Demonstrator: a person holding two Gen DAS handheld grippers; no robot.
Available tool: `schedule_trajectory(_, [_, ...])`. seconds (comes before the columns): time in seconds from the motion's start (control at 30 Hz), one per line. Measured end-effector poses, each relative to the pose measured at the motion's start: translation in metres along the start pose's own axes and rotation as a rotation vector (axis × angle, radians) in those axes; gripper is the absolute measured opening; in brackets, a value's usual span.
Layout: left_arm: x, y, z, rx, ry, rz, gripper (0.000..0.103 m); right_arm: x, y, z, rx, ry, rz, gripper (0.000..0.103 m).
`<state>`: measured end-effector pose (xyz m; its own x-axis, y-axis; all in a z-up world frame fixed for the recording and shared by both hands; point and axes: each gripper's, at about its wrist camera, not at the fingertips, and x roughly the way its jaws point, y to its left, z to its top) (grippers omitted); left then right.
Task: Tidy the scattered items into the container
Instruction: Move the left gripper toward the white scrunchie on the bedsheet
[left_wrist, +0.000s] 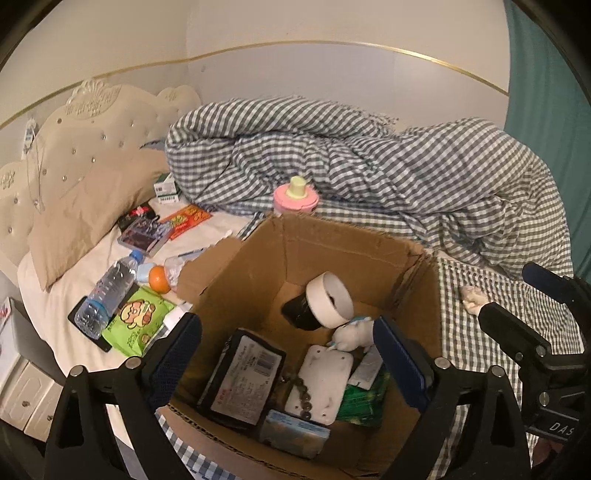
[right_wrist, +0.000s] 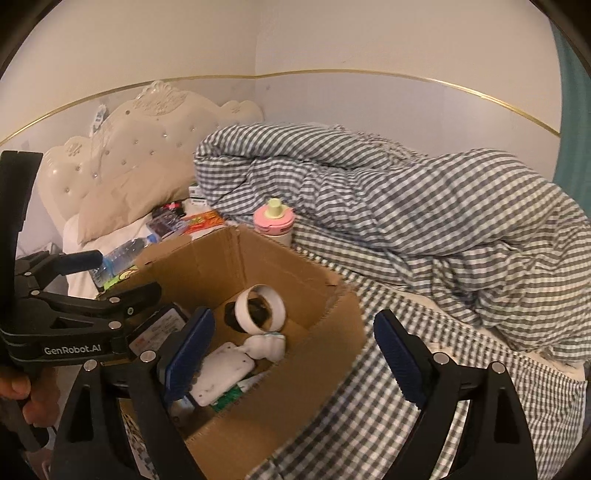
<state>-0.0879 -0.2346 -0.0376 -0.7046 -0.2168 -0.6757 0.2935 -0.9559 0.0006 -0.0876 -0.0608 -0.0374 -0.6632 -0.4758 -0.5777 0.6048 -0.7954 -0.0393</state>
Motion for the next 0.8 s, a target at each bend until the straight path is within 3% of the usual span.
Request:
schedule_trajectory(0.1, [-0.006, -0.011, 0.003, 0.006, -0.018, -0.017, 0.101, -0.01, -0.012, -0.002, 0.006, -0.007, -0.027, 0.097])
schedule_trajectory(0.8, [-0.042, -0.13, -0.003, 0.117, -0.086, -0.124, 0.102, -0.096, -0.118, -0.038, 0.123, -0.065, -0.224, 0.103])
